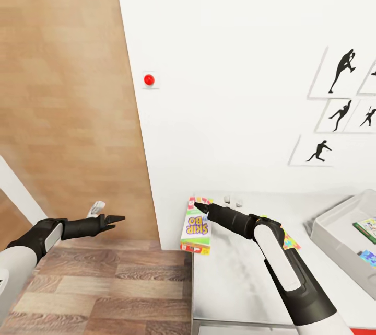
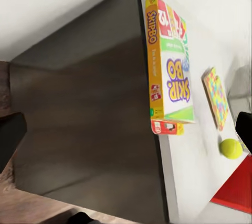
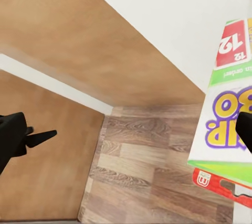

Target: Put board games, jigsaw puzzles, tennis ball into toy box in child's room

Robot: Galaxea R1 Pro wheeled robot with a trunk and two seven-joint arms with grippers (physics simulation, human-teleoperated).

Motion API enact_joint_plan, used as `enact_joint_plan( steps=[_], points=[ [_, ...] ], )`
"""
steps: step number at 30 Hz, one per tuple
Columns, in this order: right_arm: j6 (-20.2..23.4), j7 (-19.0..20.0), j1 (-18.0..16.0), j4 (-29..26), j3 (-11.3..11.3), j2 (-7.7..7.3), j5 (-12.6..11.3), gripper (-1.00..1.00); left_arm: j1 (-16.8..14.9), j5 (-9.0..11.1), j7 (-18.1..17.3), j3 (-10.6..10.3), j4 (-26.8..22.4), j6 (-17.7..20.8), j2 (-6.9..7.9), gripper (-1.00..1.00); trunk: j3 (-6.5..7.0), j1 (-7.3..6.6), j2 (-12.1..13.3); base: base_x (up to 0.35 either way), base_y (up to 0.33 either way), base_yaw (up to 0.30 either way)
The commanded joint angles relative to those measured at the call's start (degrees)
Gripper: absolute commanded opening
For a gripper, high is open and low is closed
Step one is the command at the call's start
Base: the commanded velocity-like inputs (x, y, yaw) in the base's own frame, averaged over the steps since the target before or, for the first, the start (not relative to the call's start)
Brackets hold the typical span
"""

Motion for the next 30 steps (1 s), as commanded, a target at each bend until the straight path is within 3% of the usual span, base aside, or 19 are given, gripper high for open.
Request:
enact_joint_plan(
  steps=[1, 12, 30],
  points=[
    [0.1, -0.6, -0.1, -0.1, 0.1, -0.04, -0.7, 1.00, 0.0, -0.1, -0.6, 0.2, 0.0, 0.5, 0.04, 1.00, -0.03, 0.04, -0.1, 0.000, 0.000, 0.000],
    [0.0, -0.6, 0.0, -0.1, 0.1, 0.12, -0.7, 1.00, 0.0, -0.3, -5.1, 0.0, 0.0, 0.7, 0.83, 1.00, 1.01, 0.04, -0.1, 0.000, 0.000, 0.000],
    [-0.2, -0.6, 0.0, -0.1, 0.0, 0.60, -0.7, 1.00, 0.0, -0.1, -5.6, 0.1, 0.0, 0.8, 1.69, 1.00, 2.70, 0.04, -0.1, 0.000, 0.000, 0.000]
  ],
)
